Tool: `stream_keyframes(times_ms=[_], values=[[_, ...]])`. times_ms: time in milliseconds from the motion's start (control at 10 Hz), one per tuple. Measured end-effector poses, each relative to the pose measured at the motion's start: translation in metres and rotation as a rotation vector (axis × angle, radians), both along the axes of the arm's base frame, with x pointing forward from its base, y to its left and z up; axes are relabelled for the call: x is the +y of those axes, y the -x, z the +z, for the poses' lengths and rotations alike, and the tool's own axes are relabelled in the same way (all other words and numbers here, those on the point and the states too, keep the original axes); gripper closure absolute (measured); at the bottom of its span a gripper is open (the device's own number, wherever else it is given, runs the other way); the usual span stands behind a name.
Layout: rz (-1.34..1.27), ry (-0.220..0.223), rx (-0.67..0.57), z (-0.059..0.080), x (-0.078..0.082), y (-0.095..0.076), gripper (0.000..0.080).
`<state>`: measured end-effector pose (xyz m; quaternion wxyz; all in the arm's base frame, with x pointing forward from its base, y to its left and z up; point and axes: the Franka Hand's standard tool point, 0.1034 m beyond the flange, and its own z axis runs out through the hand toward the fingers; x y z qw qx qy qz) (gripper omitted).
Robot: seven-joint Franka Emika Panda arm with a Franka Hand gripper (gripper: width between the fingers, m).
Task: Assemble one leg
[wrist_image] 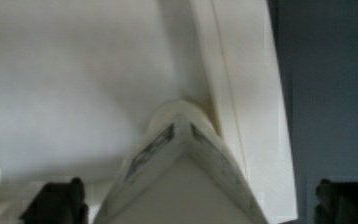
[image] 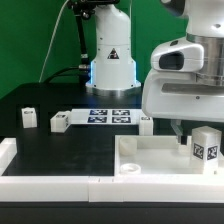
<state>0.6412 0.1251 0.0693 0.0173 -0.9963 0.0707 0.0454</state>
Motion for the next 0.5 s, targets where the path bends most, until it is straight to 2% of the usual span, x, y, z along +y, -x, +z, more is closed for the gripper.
stream_keyframes(times_ms=[500], values=[[0.517,-0.024,-0.020,0.0008,-0.0047,-0.0013,0.0150]])
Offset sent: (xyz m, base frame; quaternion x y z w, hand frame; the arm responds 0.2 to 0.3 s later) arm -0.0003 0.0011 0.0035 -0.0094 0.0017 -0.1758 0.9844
